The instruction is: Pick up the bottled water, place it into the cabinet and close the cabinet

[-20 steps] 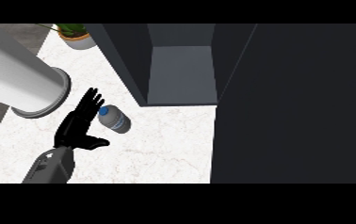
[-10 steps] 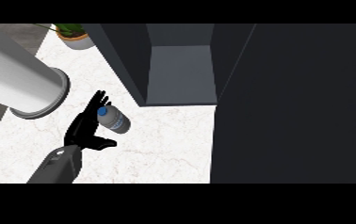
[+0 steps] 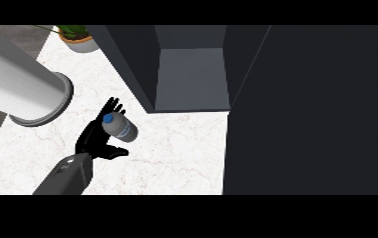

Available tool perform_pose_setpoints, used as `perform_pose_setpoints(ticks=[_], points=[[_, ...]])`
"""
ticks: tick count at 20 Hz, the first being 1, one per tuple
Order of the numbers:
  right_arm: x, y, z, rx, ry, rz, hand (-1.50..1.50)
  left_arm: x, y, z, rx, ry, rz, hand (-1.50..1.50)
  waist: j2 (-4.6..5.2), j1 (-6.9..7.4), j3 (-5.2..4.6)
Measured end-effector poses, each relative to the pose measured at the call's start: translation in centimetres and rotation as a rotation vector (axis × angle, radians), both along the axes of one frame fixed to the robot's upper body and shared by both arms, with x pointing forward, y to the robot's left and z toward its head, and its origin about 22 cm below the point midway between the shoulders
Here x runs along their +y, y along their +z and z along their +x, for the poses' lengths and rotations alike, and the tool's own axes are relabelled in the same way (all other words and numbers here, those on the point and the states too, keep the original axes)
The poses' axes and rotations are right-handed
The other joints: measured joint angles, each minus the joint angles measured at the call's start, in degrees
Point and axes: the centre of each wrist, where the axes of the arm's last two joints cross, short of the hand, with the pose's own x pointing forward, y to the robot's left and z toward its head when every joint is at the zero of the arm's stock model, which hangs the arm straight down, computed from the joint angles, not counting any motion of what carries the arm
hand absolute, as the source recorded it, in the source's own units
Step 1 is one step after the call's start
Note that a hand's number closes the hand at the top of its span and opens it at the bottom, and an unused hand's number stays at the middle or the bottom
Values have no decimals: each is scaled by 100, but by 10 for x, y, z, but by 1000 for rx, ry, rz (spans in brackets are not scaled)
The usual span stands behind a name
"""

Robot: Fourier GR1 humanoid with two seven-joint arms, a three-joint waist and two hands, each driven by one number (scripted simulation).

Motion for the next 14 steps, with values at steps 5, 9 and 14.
perform_pose_setpoints(ticks=[5,9,14], points=[[-1,2,1,3,4,9,-150,-11,-4,-1,19,-29,-43,-150,-2,1,2],[2,-3,5,1,10,17,-150,-17,-3,3,29,-51,-77,-150,-1,-3,4],[0,0,2,3,12,16,-150,-28,-4,5,29,-103,-91,150,0,-8,2]])
